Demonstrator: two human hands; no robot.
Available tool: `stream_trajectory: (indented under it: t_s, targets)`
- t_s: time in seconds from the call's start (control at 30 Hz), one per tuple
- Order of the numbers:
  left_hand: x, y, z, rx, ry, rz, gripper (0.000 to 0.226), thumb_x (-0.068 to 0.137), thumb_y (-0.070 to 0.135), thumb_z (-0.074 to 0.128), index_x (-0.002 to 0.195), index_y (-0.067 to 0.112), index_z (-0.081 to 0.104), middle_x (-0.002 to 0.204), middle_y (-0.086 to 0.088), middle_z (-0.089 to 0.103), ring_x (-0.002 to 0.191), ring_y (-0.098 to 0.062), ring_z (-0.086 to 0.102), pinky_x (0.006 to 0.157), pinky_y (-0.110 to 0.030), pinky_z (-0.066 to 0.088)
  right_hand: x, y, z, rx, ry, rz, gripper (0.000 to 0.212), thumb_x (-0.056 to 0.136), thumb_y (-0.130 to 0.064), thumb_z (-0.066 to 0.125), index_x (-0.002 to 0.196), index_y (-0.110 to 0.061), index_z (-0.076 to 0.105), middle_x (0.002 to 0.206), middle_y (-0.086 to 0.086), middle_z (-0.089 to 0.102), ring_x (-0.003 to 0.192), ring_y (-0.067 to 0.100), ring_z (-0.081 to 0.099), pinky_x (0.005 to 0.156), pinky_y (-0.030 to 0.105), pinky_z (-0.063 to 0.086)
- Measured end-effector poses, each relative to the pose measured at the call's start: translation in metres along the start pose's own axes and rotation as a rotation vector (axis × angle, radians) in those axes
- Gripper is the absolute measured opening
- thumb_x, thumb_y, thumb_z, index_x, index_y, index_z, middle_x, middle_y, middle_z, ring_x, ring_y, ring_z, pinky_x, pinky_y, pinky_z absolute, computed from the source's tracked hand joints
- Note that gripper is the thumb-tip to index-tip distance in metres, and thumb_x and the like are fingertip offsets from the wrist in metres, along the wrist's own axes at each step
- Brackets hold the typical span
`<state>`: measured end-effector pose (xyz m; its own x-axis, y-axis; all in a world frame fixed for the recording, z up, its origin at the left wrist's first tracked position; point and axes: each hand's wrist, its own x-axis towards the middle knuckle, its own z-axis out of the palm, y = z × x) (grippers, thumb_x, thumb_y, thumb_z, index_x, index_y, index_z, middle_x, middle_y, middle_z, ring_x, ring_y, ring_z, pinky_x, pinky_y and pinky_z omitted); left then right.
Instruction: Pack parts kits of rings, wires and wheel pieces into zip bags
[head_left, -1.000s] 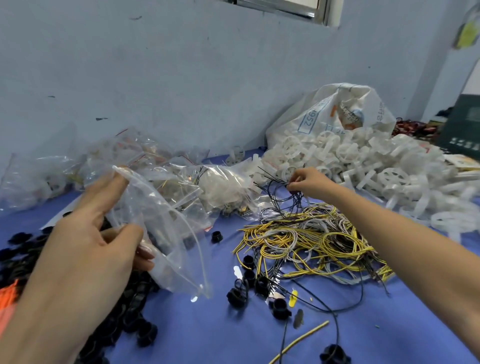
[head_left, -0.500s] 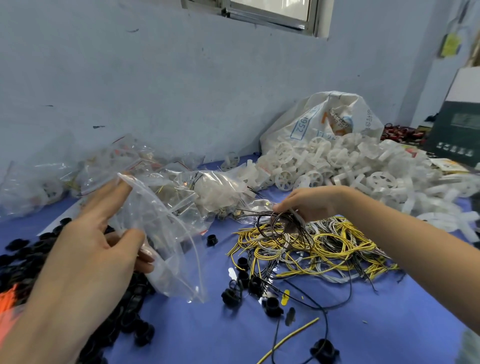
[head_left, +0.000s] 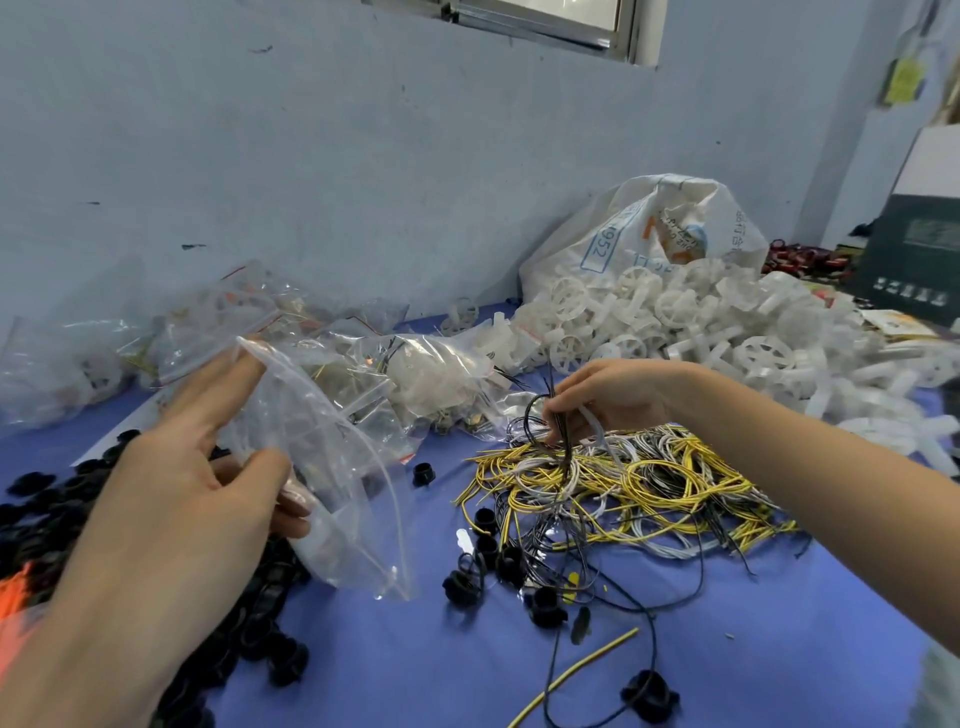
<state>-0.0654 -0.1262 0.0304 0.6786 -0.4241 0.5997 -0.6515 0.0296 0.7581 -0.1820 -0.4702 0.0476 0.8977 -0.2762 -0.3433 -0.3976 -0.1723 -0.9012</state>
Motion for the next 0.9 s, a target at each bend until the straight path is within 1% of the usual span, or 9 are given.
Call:
stream_trajectory:
  t_s: [0.1,0.2,0.3,0.43,0.57,0.67,0.73,0.83,0.9]
  targets:
    - [0.0,-0.001,0.0,0.011,0.005,-0.005,0.079,0.059,0.021,0.051,0.13,0.055,0.051,0.138,0.038,0.042,0.053,-0.018,0.07,0.055,-0.046,0.058,0.005,-0.001,0.003,0.274,0.168,-0.132,0.01,0.092,-0.012,0.055,0.086,-0.003,0.057,0.071,0.006,0.063,0.07,0.021,0.068,0.078,0.033,0.055]
    - [0.001,-0.001,0.0,0.028,-0.002,-0.003,0.079,0.057,0.026,0.05,0.13,0.054,0.051,0.139,0.036,0.042,0.051,-0.02,0.069,0.059,-0.052,0.058,0.008,-0.004,0.002,0.371,0.329,-0.149,0.008,0.092,-0.01,0.056,0.084,-0.008,0.055,0.06,0.002,0.059,0.04,0.009,0.047,0.051,0.022,0.045]
    - [0.001,0.0,-0.001,0.045,-0.017,0.017,0.078,0.057,0.03,0.049,0.131,0.054,0.049,0.141,0.034,0.043,0.052,-0.018,0.07,0.057,-0.05,0.058,0.002,-0.006,0.003,0.388,0.322,-0.063,0.013,0.091,-0.001,0.054,0.095,-0.014,0.055,0.073,0.008,0.067,0.038,0.007,0.041,0.041,0.019,0.039]
    - [0.001,-0.001,-0.001,0.033,-0.027,0.019,0.078,0.057,0.032,0.048,0.133,0.054,0.048,0.142,0.032,0.042,0.053,-0.018,0.069,0.055,-0.047,0.058,-0.009,-0.013,-0.015,0.758,0.31,-0.22,0.061,0.091,0.009,0.042,0.138,-0.03,0.038,0.122,0.028,0.054,0.043,0.009,0.052,0.054,0.022,0.044]
    - [0.001,0.001,0.001,0.034,-0.033,0.029,0.077,0.057,0.033,0.048,0.131,0.056,0.049,0.141,0.034,0.042,0.054,-0.019,0.07,0.058,-0.051,0.058,-0.02,-0.02,-0.037,0.806,0.42,-0.326,0.059,0.094,0.006,0.037,0.137,-0.033,0.042,0.111,0.035,0.055,0.055,0.01,0.043,0.05,0.023,0.053]
    - [0.0,0.0,0.003,0.032,-0.02,0.034,0.076,0.058,0.033,0.048,0.13,0.058,0.048,0.14,0.038,0.039,0.053,-0.017,0.07,0.055,-0.048,0.058,-0.025,-0.012,-0.032,0.725,0.199,-0.204,0.036,0.095,-0.03,0.047,0.131,-0.025,0.051,0.124,0.033,0.055,0.06,0.013,0.046,0.055,0.028,0.053]
    - [0.0,-0.001,0.004,0.027,-0.019,0.036,0.076,0.058,0.033,0.048,0.13,0.058,0.048,0.14,0.039,0.039,0.053,-0.017,0.07,0.054,-0.049,0.058,-0.023,-0.003,-0.028,0.657,0.029,-0.123,0.056,0.089,-0.059,0.043,0.131,-0.023,0.052,0.126,0.031,0.055,0.075,0.024,0.062,0.069,0.039,0.056]
    - [0.001,0.0,0.003,0.044,-0.025,0.04,0.076,0.058,0.032,0.047,0.13,0.059,0.048,0.139,0.039,0.04,0.053,-0.017,0.07,0.056,-0.052,0.058,-0.016,0.007,-0.022,0.668,-0.138,-0.09,0.066,0.086,-0.07,0.035,0.133,-0.026,0.052,0.133,0.03,0.051,0.115,0.045,0.056,0.091,0.055,0.048]
    - [0.001,0.002,0.002,0.035,-0.023,0.037,0.076,0.057,0.032,0.047,0.129,0.059,0.049,0.138,0.039,0.042,0.052,-0.017,0.07,0.056,-0.053,0.057,-0.012,0.01,-0.019,0.671,-0.147,-0.073,0.066,0.087,-0.07,0.035,0.133,-0.026,0.053,0.136,0.028,0.047,0.12,0.047,0.051,0.097,0.058,0.043]
